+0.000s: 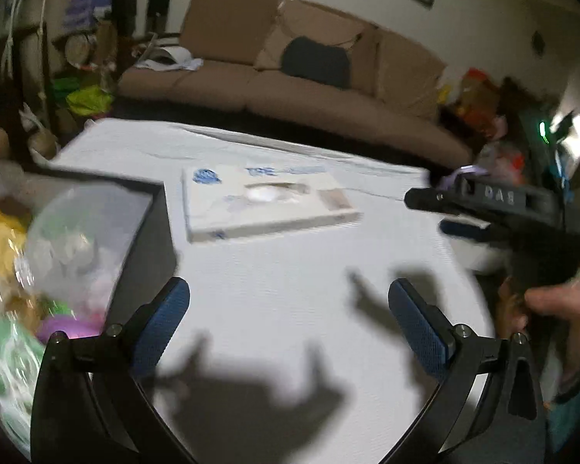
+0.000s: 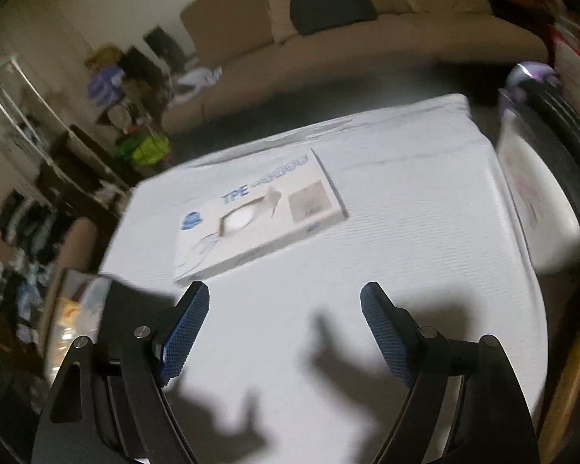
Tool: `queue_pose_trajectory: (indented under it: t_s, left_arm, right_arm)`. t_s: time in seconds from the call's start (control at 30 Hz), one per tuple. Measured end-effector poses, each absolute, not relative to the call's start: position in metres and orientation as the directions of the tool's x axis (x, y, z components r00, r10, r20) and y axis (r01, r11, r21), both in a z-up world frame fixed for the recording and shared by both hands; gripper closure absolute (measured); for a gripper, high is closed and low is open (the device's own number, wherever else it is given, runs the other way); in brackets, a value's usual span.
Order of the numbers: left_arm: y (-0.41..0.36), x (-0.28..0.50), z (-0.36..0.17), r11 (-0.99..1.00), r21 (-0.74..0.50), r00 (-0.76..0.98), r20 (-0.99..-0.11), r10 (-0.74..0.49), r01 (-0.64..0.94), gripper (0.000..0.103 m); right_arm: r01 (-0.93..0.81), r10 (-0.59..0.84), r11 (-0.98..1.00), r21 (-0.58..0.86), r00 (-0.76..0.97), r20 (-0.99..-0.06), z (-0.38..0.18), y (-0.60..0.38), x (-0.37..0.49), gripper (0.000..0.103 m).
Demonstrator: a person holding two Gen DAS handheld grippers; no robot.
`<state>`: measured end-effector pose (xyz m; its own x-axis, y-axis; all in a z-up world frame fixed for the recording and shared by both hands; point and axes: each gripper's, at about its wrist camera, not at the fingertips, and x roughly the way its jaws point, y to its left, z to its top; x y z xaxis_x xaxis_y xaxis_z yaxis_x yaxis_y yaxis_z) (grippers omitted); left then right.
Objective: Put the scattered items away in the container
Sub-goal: 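Move both open tools to the white TPE glove box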
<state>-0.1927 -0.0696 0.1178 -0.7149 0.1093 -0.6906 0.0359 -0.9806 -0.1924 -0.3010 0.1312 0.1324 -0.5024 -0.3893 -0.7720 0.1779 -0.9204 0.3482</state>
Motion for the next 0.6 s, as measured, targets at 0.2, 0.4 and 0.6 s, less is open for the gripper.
queue_pose_trajectory:
  t_s: [0.2, 0.4, 0.6]
  left_arm:
    - [-0.097, -0.309, 0.099, -0.962, -0.227, -0.617, -0.782, 0.089, 0.149, 0.0]
    - [-0.12, -0.411, 0.085, -0.986, -0.087, -0.438, -0.899, 0.016, 0.143, 0.0]
    - [-0.116, -0.447, 0.044, -0.988, 0.093, -0.34, -0.931, -0.13, 0.122, 0.0]
  right_arm:
    - [0.193, -0.283, -0.956, 0.219, -0.425, -0.86, 0.098, 0.087, -0.402, 0.019]
    - [0.289, -0.222, -0.95, 0.117, -0.366, -0.904, 0.057, 0.051, -0.455, 0.017]
    - [0.264, -0.204, -0.958, 0.113, -0.351, -0.914, 0.036, 0.055, -0.468, 0.017]
